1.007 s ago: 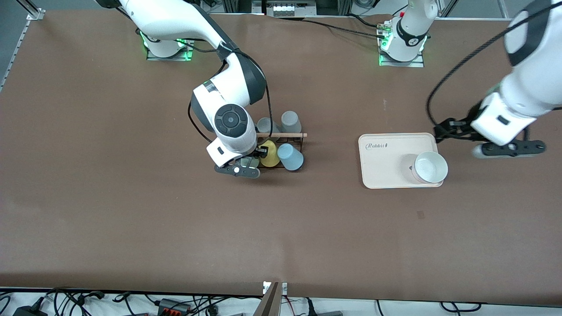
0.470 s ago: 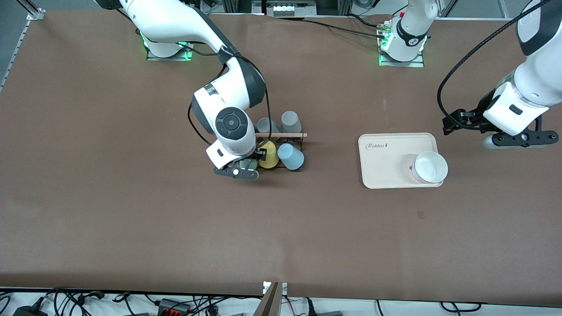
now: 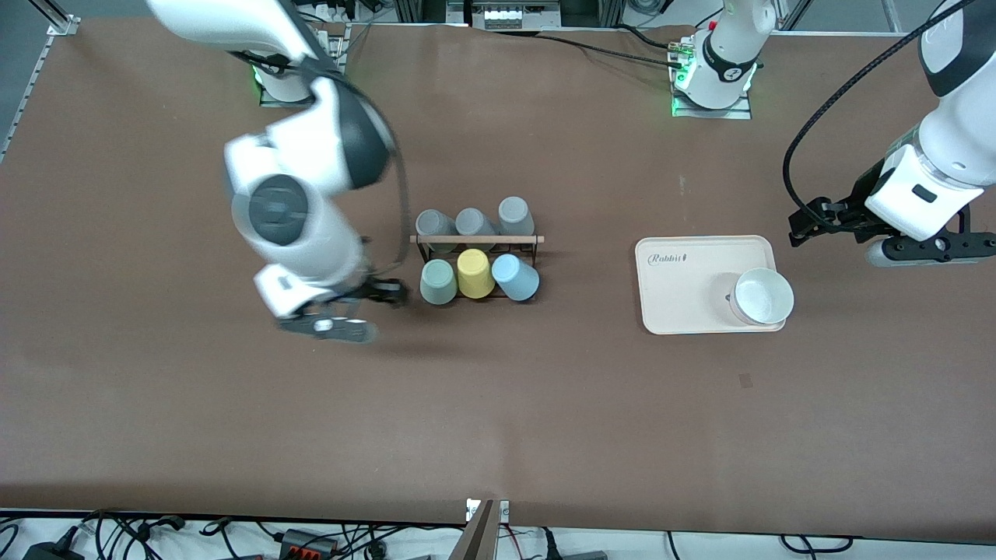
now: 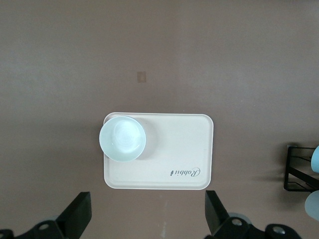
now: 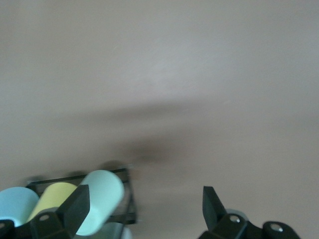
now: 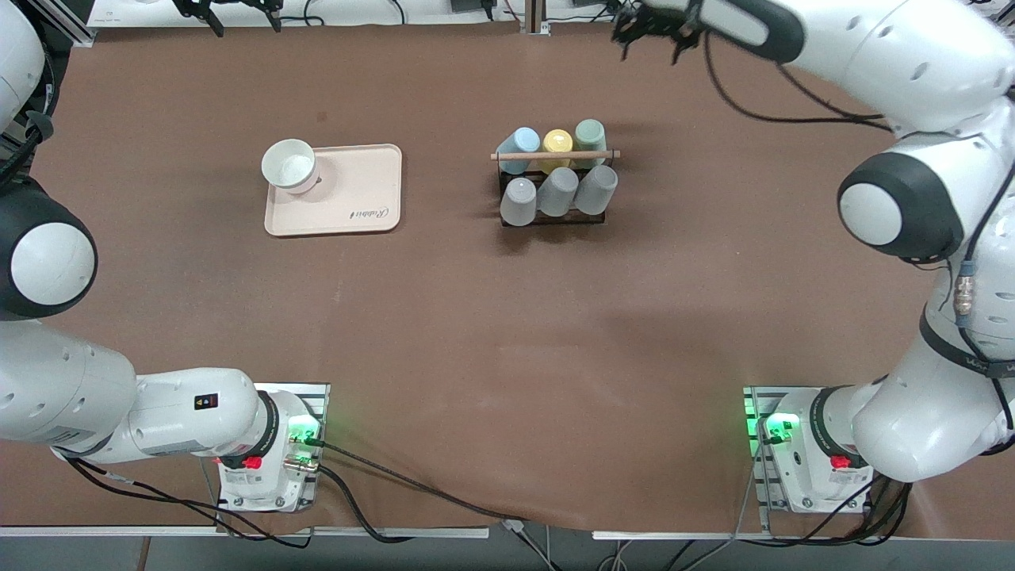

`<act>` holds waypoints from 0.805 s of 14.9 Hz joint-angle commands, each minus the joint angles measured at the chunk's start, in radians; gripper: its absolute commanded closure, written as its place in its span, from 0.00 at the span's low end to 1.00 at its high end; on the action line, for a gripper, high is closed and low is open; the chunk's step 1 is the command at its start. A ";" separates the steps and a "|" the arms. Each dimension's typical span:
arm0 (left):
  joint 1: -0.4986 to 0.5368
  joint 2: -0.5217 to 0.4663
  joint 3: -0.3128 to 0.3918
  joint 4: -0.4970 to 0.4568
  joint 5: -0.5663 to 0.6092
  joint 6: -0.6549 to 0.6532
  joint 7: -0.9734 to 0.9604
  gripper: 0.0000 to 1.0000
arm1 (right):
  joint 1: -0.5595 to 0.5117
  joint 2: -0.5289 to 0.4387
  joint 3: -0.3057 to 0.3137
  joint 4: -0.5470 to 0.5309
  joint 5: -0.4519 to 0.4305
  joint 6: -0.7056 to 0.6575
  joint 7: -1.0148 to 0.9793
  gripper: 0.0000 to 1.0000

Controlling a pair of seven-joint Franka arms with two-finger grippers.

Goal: Hang scattered cups on rack with three cups

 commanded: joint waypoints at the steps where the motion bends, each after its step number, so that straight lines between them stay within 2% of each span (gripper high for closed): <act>1: 0.006 -0.031 -0.006 -0.013 -0.019 -0.022 0.007 0.00 | -0.104 -0.037 0.016 0.042 -0.008 -0.101 -0.057 0.00; 8: 0.031 -0.028 0.003 -0.010 -0.027 -0.037 0.067 0.00 | -0.283 -0.146 0.019 0.026 -0.013 -0.208 -0.313 0.00; 12: 0.033 -0.025 0.003 -0.001 -0.028 -0.031 0.067 0.00 | -0.352 -0.255 0.019 -0.087 -0.017 -0.197 -0.404 0.00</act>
